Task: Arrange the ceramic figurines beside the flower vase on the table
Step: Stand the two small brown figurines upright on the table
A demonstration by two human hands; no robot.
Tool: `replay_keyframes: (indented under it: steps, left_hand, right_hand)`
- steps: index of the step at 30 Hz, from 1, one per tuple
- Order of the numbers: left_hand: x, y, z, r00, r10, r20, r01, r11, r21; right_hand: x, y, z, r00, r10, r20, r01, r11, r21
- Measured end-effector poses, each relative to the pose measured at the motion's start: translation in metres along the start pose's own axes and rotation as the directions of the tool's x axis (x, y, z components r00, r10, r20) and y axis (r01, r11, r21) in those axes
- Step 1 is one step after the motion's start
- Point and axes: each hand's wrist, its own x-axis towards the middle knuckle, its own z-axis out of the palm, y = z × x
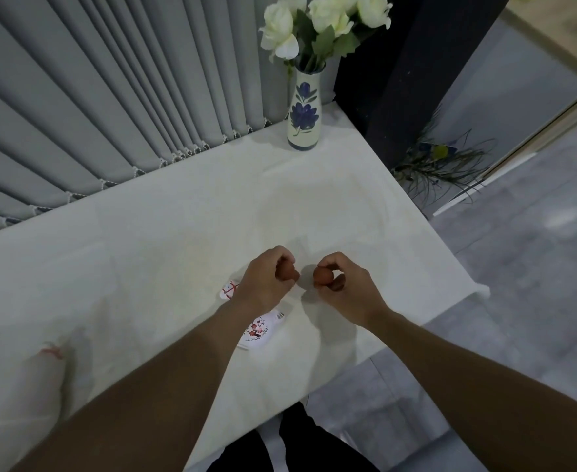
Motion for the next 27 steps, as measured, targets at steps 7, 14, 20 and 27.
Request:
replay_keyframes:
  steps: [7, 14, 20, 27]
  left_hand:
    - [0.004, -0.005, 0.009, 0.999, 0.03, -0.023, -0.029, 0.999, 0.04]
    - [0.008, -0.009, 0.01, 0.999, -0.029, -0.022, 0.028, 0.999, -0.041]
    - [0.007, -0.008, 0.018, 0.993, -0.082, -0.09, 0.076, 0.995, -0.071]
    - [0.009, -0.006, 0.022, 1.0, -0.007, -0.001, 0.007, 1.0, -0.012]
  right_hand:
    - [0.003, 0.003, 0.007, 0.993, 0.051, -0.104, -0.043, 0.996, 0.077]
    - [-0.001, 0.008, 0.01, 0.99, 0.012, -0.138, -0.007, 0.999, 0.031]
    - [-0.004, 0.012, 0.008, 0.987, 0.018, -0.161, -0.01, 0.999, 0.05]
    - [-0.004, 0.013, -0.001, 0.992, -0.048, -0.119, 0.034, 0.992, -0.118]
